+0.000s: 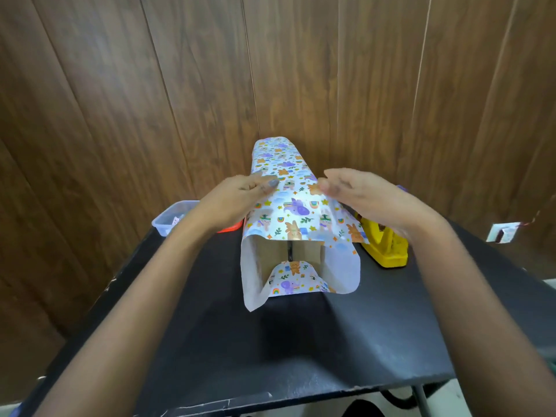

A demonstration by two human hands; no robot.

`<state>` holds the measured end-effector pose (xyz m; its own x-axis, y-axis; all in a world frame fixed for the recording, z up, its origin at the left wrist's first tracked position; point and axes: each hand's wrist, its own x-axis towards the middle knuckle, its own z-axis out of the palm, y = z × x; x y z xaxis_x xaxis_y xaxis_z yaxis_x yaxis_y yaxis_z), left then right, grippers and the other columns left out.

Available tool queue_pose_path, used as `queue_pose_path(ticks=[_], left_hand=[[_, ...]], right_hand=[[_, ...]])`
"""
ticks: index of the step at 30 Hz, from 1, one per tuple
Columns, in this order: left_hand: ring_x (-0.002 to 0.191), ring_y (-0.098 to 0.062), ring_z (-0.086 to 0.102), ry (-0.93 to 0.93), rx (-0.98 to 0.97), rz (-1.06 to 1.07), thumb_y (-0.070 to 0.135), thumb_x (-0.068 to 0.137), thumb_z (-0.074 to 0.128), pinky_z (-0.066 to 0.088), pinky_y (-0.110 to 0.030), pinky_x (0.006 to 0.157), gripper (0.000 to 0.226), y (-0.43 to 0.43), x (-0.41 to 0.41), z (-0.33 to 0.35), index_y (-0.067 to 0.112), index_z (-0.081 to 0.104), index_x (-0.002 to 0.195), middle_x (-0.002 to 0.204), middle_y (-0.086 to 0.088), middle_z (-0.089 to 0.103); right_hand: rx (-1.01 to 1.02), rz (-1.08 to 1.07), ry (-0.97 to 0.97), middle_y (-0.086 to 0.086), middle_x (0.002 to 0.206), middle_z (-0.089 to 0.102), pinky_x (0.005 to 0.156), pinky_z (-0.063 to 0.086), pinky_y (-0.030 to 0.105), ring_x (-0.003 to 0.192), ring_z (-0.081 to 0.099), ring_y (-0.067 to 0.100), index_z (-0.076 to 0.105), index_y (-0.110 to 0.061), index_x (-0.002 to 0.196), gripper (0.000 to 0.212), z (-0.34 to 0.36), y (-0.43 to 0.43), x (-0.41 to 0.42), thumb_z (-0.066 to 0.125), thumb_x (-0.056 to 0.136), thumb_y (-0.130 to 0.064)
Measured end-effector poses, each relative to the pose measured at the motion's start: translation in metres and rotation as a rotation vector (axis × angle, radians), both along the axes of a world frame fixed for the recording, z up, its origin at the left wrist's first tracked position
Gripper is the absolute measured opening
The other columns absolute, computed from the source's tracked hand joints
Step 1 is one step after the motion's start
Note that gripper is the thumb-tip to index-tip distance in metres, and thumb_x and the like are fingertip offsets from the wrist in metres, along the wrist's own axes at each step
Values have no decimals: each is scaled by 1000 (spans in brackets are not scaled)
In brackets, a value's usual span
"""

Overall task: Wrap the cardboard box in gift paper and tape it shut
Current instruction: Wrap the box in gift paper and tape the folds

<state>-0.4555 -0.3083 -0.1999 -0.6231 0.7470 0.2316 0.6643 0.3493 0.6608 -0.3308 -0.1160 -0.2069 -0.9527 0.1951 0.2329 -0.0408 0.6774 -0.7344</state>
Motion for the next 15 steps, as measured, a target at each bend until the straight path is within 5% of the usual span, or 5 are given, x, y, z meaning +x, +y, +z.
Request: queue_pose_path(ticks=[3, 6, 9, 12, 15], left_hand=[[118, -5, 50, 51, -151, -7, 58, 89, 44, 36, -29, 106, 50, 11, 16, 9, 24, 65, 118, 131, 15, 55], [123, -3, 42, 174, -365, -18, 64, 86, 42, 28, -20, 99, 59, 23, 31, 15, 29, 50, 133, 138, 18, 44], [116, -7, 41, 190, -503, -33, 82, 66, 52, 29, -28, 102, 71, 22, 37, 18, 36, 41, 120, 126, 18, 42], [142, -6, 13, 221, -615, -109, 68, 64, 69, 16, -27, 115, 107, 17, 37, 17, 39, 9, 148, 154, 20, 11], [140, -3, 19, 163, -537, -128, 75, 53, 66, 20, -30, 116, 116, 12, 35, 18, 42, 9, 148, 154, 20, 18]], right_hand=[[-70, 38, -202, -15, 142, 36, 107, 32, 25, 129, 37, 4, 9, -27, 150, 126, -20, -3, 26, 77, 50, -63], [13, -39, -141, -16, 151, 21, 102, 27, 18, 138, 24, 5, -10, -29, 150, 130, -47, -21, 31, 86, 62, -32], [190, -194, 104, -2, 159, 12, 113, 21, 23, 144, 15, 13, -4, -18, 151, 112, -71, -33, 20, 78, 75, -24], [229, -368, 262, 2, 150, 35, 104, 33, 26, 136, 34, 18, 17, -14, 150, 74, -84, -34, 12, 59, 89, -17], [172, -431, 393, 3, 139, 51, 95, 42, 28, 126, 48, 20, 36, -13, 144, 55, -91, -40, 11, 53, 91, -11]])
